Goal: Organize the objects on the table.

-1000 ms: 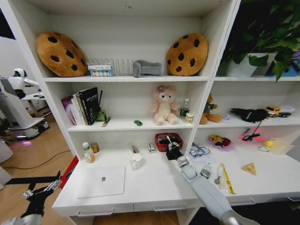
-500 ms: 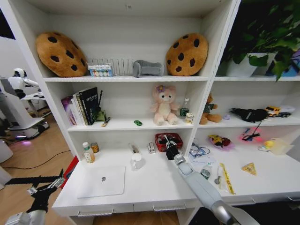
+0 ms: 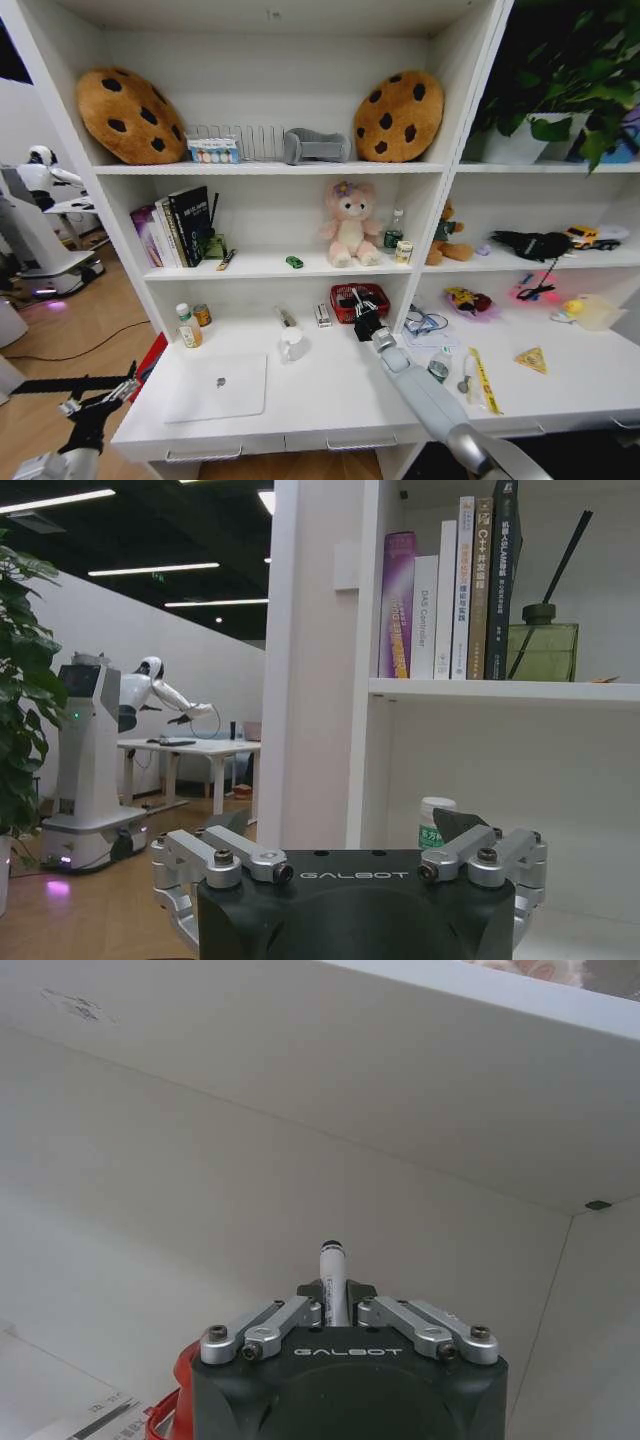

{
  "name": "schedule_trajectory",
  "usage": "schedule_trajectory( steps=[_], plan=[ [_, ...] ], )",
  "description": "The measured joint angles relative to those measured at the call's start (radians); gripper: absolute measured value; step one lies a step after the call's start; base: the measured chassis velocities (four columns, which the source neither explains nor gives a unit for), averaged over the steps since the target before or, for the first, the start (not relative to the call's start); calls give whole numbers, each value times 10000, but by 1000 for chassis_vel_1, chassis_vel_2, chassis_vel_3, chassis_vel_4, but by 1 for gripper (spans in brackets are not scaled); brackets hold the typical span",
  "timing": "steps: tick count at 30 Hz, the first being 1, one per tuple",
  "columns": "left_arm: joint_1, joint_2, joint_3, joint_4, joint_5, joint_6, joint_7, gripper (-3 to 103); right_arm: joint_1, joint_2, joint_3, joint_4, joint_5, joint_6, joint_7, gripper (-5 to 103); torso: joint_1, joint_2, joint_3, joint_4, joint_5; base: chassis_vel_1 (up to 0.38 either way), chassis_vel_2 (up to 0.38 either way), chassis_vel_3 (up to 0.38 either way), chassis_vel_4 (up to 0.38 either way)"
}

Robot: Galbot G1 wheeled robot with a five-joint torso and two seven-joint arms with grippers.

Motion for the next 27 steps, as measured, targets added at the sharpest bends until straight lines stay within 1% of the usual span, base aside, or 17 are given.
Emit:
schedule_trajectory(
  steps=[2, 5, 7, 8, 9, 10, 11, 13, 15, 16, 18, 19, 20, 21, 22, 24, 27],
  plan=[
    [8, -1, -23, -4, -2, 0, 0, 100, -11, -52, -4, 57, -5, -23, 15, 10, 0, 0, 0, 0, 0, 0, 0, 0, 0],
    [17, -10, -34, -16, -6, -3, 0, 100, -100, -154, 48, 168, -62, -31, 23, 25, 0, 0, 0, -1, 0, 0, 0, 0, 0],
    [15, -18, -34, -23, -4, -3, -2, 100, -141, -191, 77, 212, -59, -36, 27, 25, -1, 0, 0, -1, 0, 0, 0, 0, 0],
    [8, -22, -29, -34, -1, -3, -9, 100, -183, -228, 107, 267, -58, -43, 28, 30, 0, 0, 0, -1, 0, 0, 0, 0, 0],
    [8, -22, -29, -34, -1, -3, -9, 100, -183, -228, 107, 267, -58, -43, 28, 30, 0, 0, 0, -1, 0, 0, 0, 0, 0],
    [-15, -24, -9, -59, 8, -3, -18, 100, -262, -302, 154, 389, -20, -68, 32, 41, 0, 0, 0, -1, 0, 0, 0, 0, 0],
    [-15, -24, -9, -59, 8, -3, -18, 100, -262, -302, 154, 389, -20, -68, 32, 41, 0, 0, 0, -1, 0, 0, 0, 0, 0],
    [-43, -24, 9, -69, 28, -3, -36, 100, -330, -374, 181, 486, 27, -98, 35, 47, 0, 0, 0, -1, -1, 0, 0, 0, 0],
    [-64, -50, 45, -113, 61, 2, -57, 100, -439, -531, 219, 675, 25, -102, 35, 58, 0, 0, 0, -1, 0, 0, 0, 0, 0],
    [-64, -50, 45, -113, 61, 2, -57, 100, -439, -531, 219, 675, 25, -102, 35, 58, 0, 0, 0, -1, 0, 0, 0, 0, 0],
    [-52, -82, 53, -162, 92, 4, -62, 100, -613, -780, 257, 1072, 83, -199, 38, 69, 0, 0, 0, -1, 1, 0, 0, 0, 0],
    [-52, -82, 53, -162, 92, 4, -62, 100, -613, -780, 257, 1072, 83, -199, 38, 69, 0, 0, 0, -1, 1, 0, 0, 0, 0],
    [-39, -89, 51, -174, 93, 4, -64, 100, -683, -864, 273, 1207, 131, -247, 46, 74, 0, 0, 0, -1, 0, 0, 0, 0, 0],
    [-9, -97, 35, -196, 94, 5, -64, 100, -906, -1097, 310, 1611, 272, -400, 58, 79, 0, 0, 0, -1, 0, 0, 0, 0, 0],
    [-9, -97, 35, -196, 94, 5, -64, 100, -906, -1097, 310, 1611, 272, -400, 58, 79, 0, 0, 0, -1, 0, 0, 0, 0, 0],
    [27, -119, 6, -221, 93, 0, -64, 100, -1500, -1519, 456, 2475, 524, -714, 57, 90, 0, 0, 0, -1, -1, 0, 0, 0, 0],
    [35, -132, 5, -232, 93, -2, -64, 100, -1714, -1638, 491, 2771, 613, -806, 38, 95, 0, 0, 0, -2, 0, 0, 0, 0, 0]
  ],
)
